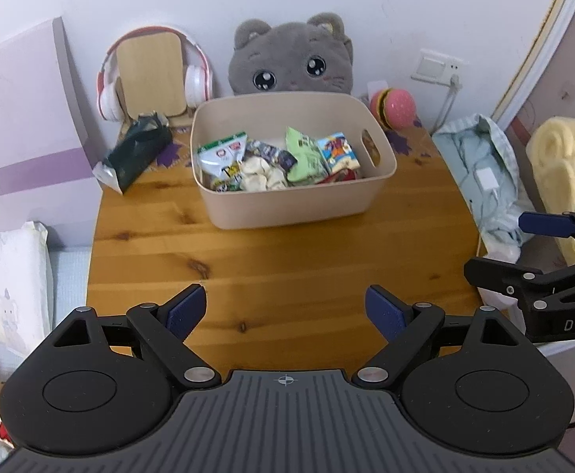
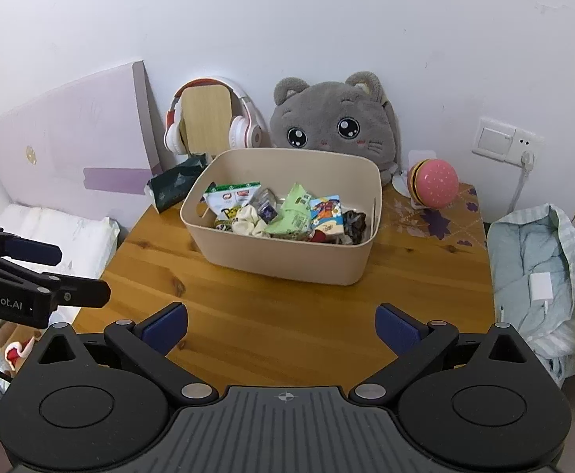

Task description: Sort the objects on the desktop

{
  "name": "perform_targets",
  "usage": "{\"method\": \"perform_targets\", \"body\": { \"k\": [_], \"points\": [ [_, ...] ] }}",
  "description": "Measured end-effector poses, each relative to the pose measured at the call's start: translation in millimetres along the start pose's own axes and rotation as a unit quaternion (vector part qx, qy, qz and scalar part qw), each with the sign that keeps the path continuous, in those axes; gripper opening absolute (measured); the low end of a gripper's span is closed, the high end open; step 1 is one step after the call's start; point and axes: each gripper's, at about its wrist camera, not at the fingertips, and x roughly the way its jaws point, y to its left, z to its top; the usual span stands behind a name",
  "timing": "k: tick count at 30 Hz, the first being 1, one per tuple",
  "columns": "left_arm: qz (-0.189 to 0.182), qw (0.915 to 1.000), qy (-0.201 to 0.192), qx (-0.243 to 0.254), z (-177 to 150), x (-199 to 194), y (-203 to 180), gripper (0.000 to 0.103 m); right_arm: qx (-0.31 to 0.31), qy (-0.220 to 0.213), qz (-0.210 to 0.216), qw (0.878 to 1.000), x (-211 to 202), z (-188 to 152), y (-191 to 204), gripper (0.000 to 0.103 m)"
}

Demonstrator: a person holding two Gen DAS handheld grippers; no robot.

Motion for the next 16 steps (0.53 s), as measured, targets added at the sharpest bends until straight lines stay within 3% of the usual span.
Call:
{"method": "perform_targets", "body": {
  "k": [16],
  "points": [
    [0.000,0.9999,0.015,-0.001,-6.8,-1.4,-5.1,0.089,0.013,0.023,0.008,1.000,-0.9,-10.7,-9.0,0.103]
  ]
}}
